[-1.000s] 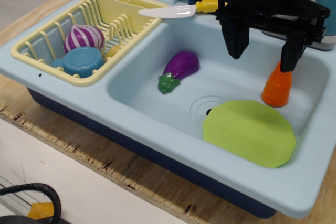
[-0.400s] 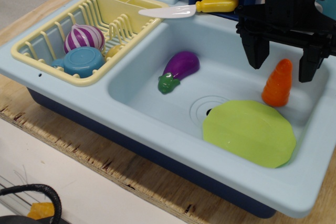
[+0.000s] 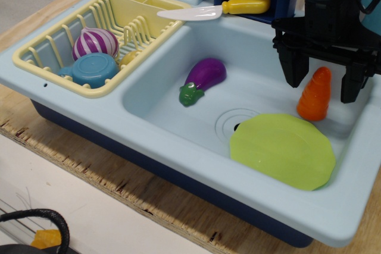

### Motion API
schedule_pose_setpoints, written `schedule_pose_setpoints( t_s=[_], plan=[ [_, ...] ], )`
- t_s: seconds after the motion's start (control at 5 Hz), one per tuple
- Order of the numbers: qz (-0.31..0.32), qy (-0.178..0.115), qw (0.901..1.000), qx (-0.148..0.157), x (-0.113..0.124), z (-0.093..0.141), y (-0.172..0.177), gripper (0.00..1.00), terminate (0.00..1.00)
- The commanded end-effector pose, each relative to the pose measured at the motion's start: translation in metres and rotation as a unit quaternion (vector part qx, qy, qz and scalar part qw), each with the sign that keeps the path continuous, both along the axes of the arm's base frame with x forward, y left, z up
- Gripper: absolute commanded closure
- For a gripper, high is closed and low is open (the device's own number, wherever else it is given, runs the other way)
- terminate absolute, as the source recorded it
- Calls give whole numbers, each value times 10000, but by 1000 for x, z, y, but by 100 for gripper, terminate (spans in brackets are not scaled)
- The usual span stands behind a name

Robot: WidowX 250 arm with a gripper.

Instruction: Put carrot on plate

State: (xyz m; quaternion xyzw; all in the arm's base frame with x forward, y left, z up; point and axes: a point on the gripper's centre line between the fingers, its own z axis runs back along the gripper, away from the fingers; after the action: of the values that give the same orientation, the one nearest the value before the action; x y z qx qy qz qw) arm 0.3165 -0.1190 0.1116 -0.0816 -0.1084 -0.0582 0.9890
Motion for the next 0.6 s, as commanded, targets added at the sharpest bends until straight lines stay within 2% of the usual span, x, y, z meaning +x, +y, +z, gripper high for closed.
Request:
schedule_pose_setpoints(
  t_s=[0.0, 0.2, 0.4],
  plan=[
    [29, -252, 9997, -21, 9, 7, 4, 0, 0],
    [105, -282, 9995, -18, 13, 2, 6, 0, 0],
    [201, -319, 9993, -72, 16, -7, 4, 100, 0]
  ],
)
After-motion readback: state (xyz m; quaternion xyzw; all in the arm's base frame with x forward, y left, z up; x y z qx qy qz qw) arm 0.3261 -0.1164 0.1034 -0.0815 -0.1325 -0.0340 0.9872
